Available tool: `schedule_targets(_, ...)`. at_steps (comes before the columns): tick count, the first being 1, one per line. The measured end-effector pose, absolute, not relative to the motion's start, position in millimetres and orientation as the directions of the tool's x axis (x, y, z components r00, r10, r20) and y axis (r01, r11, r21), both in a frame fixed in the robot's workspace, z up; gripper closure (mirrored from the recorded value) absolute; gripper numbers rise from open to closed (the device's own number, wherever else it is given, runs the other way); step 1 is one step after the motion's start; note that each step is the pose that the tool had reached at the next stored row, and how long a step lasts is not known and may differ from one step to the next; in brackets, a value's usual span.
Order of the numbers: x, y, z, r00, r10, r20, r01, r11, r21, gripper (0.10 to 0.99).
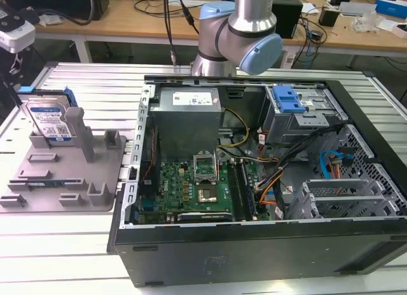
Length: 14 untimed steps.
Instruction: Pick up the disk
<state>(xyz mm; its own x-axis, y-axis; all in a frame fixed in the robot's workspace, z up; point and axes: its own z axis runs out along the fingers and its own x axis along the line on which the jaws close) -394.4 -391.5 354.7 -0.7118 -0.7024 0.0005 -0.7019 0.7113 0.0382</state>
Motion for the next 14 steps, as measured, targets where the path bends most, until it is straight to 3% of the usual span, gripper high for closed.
schedule_targets(1, -394.3, -391.5, 354.8, -0.693, -0.721, 0.001, -0.721, 0.692, 0.038, 0.788)
schedule_targets(4, -394.3, -391.5, 354.7, -0.638, -0.77, 0.0, -0.769, 0.638, 0.038, 0.608)
schedule_targets(5, -394.3, -391.5, 354.6, -0.621, -0.784, 0.0, -0.784, 0.62, 0.038, 0.608)
schedule_targets(6, -394.3, -391.5, 354.6, -0.604, -0.797, 0.0, -0.797, 0.603, 0.038, 0.545)
schedule_targets(14, -394.3, -391.5, 354.2, -0.446, -0.895, 0.0, -0.895, 0.445, 0.038, 0.545)
